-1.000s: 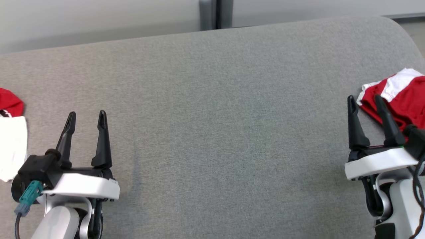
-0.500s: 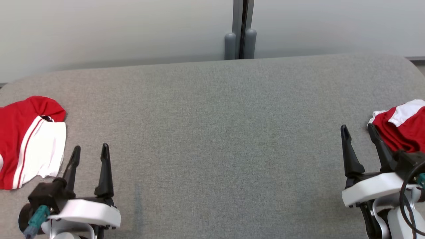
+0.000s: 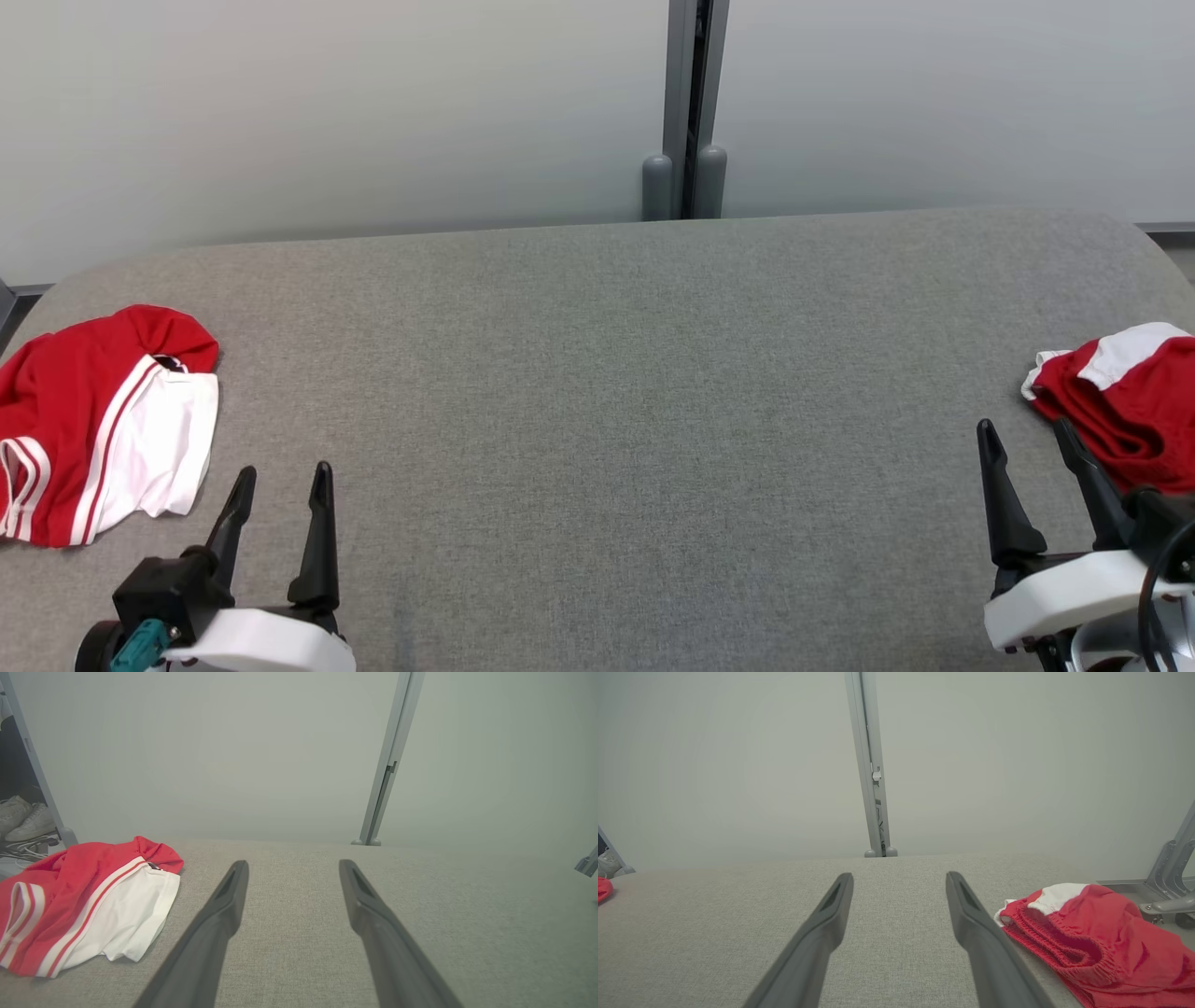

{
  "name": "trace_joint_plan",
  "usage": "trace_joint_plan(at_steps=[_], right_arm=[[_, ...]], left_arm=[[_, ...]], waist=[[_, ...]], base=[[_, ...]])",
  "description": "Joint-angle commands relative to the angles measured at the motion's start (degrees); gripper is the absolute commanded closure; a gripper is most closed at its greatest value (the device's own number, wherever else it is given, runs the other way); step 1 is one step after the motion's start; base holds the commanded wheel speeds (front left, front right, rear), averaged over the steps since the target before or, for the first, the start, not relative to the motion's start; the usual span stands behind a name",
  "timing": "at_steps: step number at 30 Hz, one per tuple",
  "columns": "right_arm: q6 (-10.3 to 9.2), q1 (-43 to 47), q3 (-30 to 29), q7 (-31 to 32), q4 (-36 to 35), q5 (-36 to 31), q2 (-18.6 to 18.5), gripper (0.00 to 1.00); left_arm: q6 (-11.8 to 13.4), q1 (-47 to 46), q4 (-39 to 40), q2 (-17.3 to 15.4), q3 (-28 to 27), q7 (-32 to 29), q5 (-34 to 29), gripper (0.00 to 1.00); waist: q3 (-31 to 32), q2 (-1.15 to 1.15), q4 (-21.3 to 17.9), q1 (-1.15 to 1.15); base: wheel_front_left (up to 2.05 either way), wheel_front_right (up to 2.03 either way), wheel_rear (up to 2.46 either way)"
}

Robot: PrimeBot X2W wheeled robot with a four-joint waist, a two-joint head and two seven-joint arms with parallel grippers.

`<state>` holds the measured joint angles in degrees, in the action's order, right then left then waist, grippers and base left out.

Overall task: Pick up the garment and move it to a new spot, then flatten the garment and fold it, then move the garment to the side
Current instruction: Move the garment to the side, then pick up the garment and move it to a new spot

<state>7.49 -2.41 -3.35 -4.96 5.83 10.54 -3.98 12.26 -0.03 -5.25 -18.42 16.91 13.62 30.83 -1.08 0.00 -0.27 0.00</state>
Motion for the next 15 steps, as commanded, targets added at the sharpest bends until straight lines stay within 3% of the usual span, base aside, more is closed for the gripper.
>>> trace_joint_plan(at_steps=[1, 15], right_arm=[[0.02, 1.2, -0.3, 0.4, -1.0, -0.3, -0.1, 0.0], [0.02, 6.3, -2.3, 3.4, -6.8, -1.7, 0.6, 0.0]], left_arm=[[0.3, 1.0, 0.1, -0.3, 0.1, -0.1, -0.2, 0.0], [0.6, 1.6, 0.5, -1.3, 0.9, -0.9, -0.3, 0.0]], waist=[[0.5, 0.0, 0.3, 0.0], [1.6, 0.0, 0.5, 0.0]], base=[[0.0, 0.0, 0.0], [0.0, 0.0, 0.0]])
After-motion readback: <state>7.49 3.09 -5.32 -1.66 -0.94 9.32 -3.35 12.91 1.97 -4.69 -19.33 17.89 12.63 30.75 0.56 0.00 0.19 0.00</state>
